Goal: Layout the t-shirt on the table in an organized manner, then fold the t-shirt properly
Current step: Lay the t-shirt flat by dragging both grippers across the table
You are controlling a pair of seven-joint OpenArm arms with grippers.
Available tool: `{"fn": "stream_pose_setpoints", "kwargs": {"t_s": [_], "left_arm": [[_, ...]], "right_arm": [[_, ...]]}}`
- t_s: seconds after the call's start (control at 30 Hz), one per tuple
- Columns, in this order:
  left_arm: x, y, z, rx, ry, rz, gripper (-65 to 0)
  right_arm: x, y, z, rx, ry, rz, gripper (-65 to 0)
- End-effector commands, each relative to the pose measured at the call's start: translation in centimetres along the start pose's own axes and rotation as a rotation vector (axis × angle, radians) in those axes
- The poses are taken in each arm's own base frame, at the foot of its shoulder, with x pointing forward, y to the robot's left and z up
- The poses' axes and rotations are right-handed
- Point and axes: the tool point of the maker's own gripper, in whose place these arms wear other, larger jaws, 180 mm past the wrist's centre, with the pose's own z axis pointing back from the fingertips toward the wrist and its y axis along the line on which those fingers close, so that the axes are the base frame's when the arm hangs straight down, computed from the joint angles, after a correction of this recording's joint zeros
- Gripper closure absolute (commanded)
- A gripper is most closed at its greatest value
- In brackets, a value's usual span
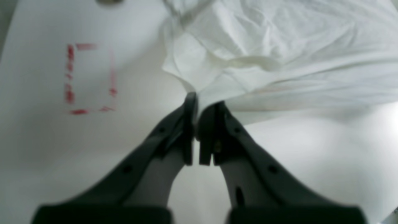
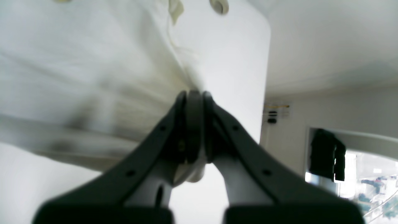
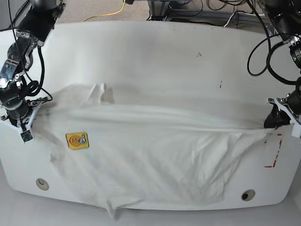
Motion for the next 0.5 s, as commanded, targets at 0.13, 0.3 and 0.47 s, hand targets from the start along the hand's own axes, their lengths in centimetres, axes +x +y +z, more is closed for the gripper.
{"fn": "stream_pose_setpoints", "kwargs": {"t_s": [0.13, 0.3, 0.47], "left_arm": [[-7.3, -2.1, 2.1, -0.003, 0.128, 0.04, -0.4], [-11.6, -2.6, 3.3, -0.004, 0.24, 0.076, -0.3], [-15.1, -2.1, 5.5, 0.03, 0.329, 0.116, -0.1]], "right_arm": [[-6.2, 4.0, 0.4, 0.078, 0.141, 0.046, 0.0], [-10.1, 7.5, 0.8, 0.162, 0.228, 0.04, 0.0], [-13.3, 9.7, 1.7, 0.217, 0.304, 0.05, 0.0]]}}
